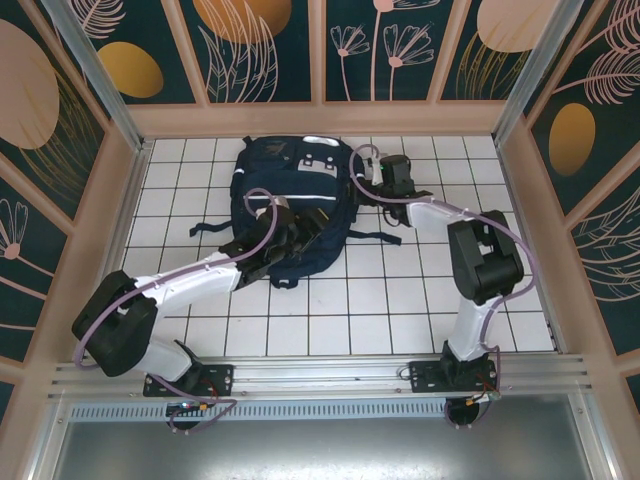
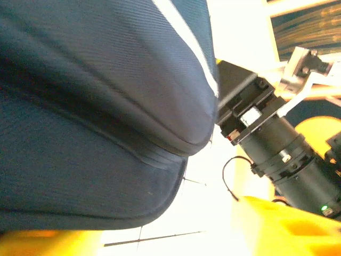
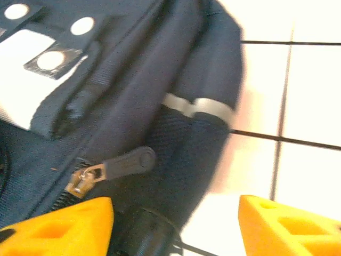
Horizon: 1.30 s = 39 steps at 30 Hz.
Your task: Pack the student bag
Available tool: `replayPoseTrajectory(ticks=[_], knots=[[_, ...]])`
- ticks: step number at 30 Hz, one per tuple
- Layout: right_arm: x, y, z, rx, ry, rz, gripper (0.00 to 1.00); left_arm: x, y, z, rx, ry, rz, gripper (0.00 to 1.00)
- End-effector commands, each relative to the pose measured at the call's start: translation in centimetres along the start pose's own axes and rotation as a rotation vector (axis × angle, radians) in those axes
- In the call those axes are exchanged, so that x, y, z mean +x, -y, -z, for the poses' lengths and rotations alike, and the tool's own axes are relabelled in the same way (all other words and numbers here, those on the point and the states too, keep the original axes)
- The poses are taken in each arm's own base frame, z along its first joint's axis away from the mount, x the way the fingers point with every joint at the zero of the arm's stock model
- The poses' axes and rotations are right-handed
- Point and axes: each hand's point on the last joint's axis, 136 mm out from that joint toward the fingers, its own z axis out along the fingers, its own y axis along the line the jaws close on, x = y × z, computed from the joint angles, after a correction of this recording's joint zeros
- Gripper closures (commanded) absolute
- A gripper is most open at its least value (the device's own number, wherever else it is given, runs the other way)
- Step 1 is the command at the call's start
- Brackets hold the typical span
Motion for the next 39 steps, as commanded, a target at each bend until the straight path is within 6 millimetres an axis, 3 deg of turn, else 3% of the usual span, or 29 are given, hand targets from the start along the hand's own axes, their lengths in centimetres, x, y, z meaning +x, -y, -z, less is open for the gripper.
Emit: replayPoseTrajectory(ticks=[1, 3, 7, 9, 12, 16, 21, 23, 26, 31, 34, 39], knots=[[-3.5, -1.8, 4.4, -0.026, 0.142, 0.002, 0.24, -1.3, 1.2, 1.5, -0.022, 0.036, -0.089, 0.13], [-3.9, -1.7, 6.7, -0.015, 0.191, -0.010, 0.18, -2.6, 0.7, 2.3, -0.089, 0.073, -0.141, 0.02], [-5.0, 0.2, 11.8, 0.093, 0.351, -0.049, 0.01, -7.4, -1.3, 5.0, -0.243, 0.212, -0.252, 0.02], [-5.5, 1.7, 14.2, 0.159, 0.440, -0.064, 0.01, -10.6, -2.6, 6.9, -0.332, 0.347, -0.320, 0.01], [-5.8, 3.8, 17.6, 0.270, 0.576, -0.063, 0.01, -15.1, -6.2, 9.2, -0.479, 0.476, -0.329, 0.01], [-5.0, 6.5, 20.3, 0.430, 0.678, -0.011, 0.01, -19.9, -10.3, 12.2, -0.640, 0.627, -0.326, 0.01], [-1.7, 11.6, 20.6, 0.630, 0.699, 0.051, 0.01, -24.7, -13.6, 16.2, -0.832, 0.879, -0.363, 0.01], [-0.3, 13.8, 19.9, 0.675, 0.654, 0.032, 0.01, -26.4, -15.2, 18.1, -0.901, 0.968, -0.321, 0.01], [1.4, 16.0, 18.3, 0.722, 0.563, 0.019, 0.01, -28.0, -15.8, 19.7, -1.015, 1.092, -0.421, 0.01], [3.0, 18.2, 17.2, 0.665, 0.568, -0.099, 0.01, -29.8, -17.3, 17.8, -0.940, 1.072, -0.539, 0.01], [4.7, 19.3, 16.7, 0.617, 0.572, -0.148, 0.01, -30.4, -16.1, 16.6, -0.862, 1.049, -0.638, 0.01], [5.0, 18.5, 16.7, 0.567, 0.596, -0.117, 0.01, -30.5, -16.6, 16.6, -0.847, 1.008, -0.651, 0.01]])
